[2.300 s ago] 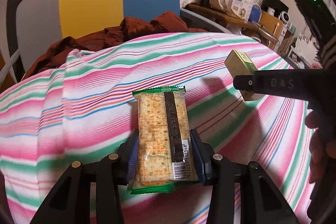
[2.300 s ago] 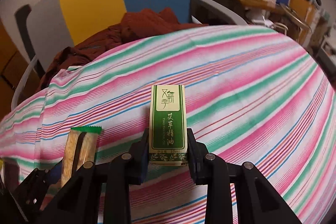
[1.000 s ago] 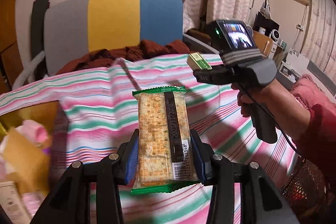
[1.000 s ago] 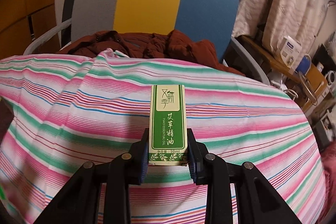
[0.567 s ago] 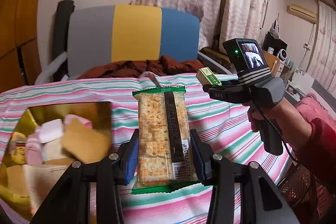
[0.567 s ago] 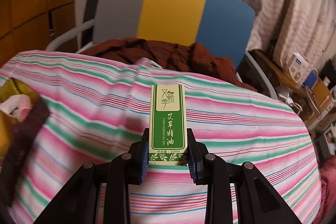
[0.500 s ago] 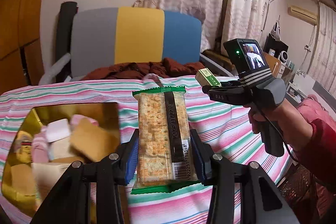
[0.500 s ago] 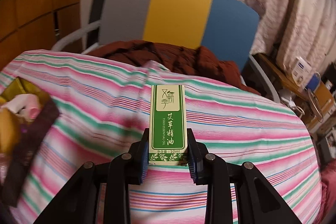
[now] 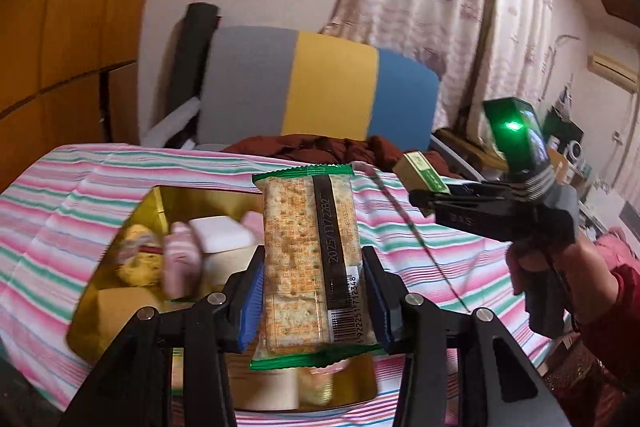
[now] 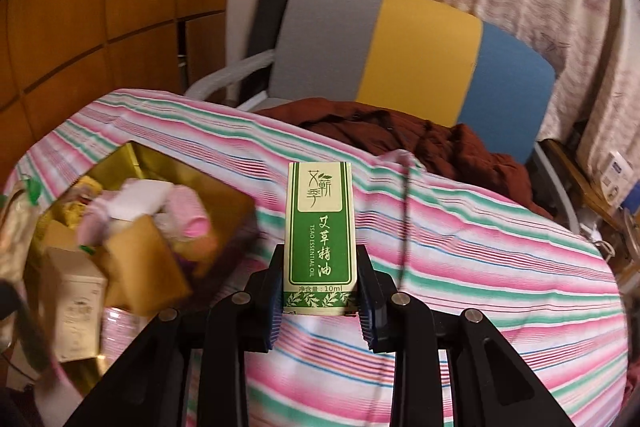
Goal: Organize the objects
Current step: 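Carry the cracker pack and oil box over the gold tray and release both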
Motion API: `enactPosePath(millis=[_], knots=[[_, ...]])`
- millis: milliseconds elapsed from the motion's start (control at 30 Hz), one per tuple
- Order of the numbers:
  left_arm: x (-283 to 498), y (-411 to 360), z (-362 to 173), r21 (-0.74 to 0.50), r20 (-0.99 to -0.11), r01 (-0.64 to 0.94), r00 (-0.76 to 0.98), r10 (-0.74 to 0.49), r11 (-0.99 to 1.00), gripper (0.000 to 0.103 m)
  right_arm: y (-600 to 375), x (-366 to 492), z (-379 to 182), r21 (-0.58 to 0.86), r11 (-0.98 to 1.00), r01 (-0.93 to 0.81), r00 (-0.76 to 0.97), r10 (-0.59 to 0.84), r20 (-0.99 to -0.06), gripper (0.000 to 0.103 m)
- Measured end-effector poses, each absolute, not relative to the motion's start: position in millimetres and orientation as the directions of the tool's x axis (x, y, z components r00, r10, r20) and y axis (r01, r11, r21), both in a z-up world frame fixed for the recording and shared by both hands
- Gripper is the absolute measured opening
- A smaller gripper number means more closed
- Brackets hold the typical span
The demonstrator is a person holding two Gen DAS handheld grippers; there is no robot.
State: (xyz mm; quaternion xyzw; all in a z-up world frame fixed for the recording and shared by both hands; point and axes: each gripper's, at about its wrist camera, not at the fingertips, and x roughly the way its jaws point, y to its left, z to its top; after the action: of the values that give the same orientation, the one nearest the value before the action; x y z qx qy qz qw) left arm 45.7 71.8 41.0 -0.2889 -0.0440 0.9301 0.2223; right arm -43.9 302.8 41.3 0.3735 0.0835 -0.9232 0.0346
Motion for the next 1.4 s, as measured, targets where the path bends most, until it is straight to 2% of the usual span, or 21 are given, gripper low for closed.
enactPosePath(millis=[533,933,1400], knots=[[31.7,-9.6,17.2,-0.274,-0.566,-0.228,-0.747,0.348,-0.934,0.045,230.7,-36.3,42.8,0.115,-0.969,0.221,-0.641,-0.233,-0.731,0.031],[31.0,-25.3,20.3,-0.28,-0.56,-0.215,-0.755,0.341,-0.936,0.045,183.2,-31.5,47.8,0.154,-0.946,0.285,-0.616,-0.304,-0.727,0.031],[4.6,-11.8,8.3,-0.264,-0.638,-0.255,-0.677,0.367,-0.93,0.045,154.3,-64.8,39.8,0.148,-0.952,0.268,-0.596,-0.284,-0.751,0.031]])
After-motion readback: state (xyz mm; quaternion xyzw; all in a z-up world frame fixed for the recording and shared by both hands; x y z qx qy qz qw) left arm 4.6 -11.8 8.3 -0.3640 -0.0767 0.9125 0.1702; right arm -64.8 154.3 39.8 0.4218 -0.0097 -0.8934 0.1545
